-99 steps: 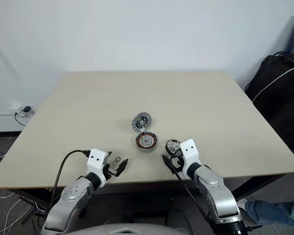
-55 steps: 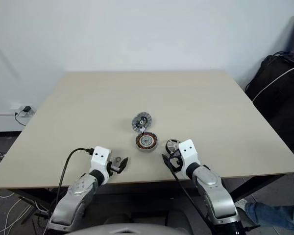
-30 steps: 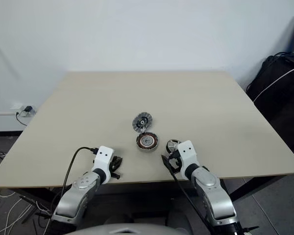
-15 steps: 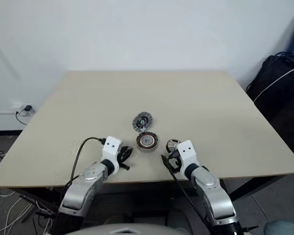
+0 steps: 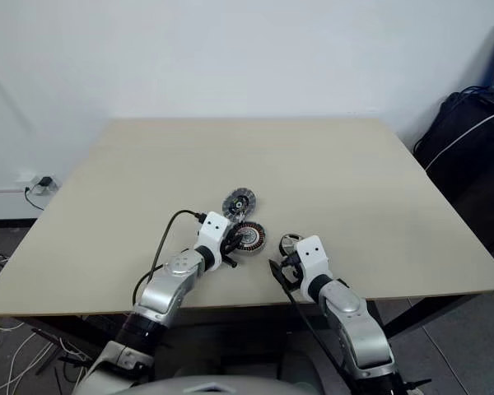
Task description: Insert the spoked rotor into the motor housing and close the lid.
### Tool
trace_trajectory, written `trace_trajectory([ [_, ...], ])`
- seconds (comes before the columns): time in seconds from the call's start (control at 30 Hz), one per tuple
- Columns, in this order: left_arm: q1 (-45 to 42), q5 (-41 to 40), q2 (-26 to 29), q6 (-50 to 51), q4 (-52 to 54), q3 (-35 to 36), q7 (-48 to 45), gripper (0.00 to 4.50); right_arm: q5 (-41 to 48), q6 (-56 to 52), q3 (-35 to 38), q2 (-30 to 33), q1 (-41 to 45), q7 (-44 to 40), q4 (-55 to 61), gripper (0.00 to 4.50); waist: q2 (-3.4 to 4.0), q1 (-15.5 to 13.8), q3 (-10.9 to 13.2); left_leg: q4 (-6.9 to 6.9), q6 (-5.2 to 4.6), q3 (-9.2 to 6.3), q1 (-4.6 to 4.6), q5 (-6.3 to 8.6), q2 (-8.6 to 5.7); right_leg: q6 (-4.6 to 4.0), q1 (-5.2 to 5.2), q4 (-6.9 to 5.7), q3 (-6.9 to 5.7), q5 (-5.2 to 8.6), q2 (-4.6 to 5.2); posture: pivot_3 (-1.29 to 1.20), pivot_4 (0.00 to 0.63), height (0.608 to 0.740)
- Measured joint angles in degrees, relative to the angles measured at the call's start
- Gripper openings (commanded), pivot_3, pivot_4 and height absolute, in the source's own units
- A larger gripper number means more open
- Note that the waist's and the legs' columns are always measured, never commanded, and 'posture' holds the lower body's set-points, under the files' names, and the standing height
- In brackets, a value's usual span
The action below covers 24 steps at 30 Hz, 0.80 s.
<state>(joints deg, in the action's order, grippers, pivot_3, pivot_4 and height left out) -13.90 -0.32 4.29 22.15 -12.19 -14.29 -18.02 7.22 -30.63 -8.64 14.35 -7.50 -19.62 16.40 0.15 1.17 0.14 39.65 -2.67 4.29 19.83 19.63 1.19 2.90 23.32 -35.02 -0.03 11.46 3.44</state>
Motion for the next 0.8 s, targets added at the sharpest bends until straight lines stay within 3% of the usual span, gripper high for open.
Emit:
trace_trajectory([
  [0.3,-4.67,1.5,-1.81,-4.11,-9.78,0.04,0.1,0.67,-0.04,0.06,-0.01,-0.76,-0.02,0.34,0.01,4.5,-0.02,0.01,0.01,0.0,-0.11,-0.01,0.02,0.06,0.0,0.01,0.0,0.03,0.0,-0.01,0.0,0.0,0.0,0.74],
  [0.8,-8.58,2.08,-4.01,-7.55,-16.92,0.16,-0.84,0.67,-0.09,0.14,-0.03,-1.16,0.0,0.84,0.01,4.5,-0.02,-0.01,0.01,0.01,-0.15,-0.01,0.03,0.08,-0.01,0.01,0.0,0.04,0.0,-0.01,0.01,0.0,0.0,0.74],
])
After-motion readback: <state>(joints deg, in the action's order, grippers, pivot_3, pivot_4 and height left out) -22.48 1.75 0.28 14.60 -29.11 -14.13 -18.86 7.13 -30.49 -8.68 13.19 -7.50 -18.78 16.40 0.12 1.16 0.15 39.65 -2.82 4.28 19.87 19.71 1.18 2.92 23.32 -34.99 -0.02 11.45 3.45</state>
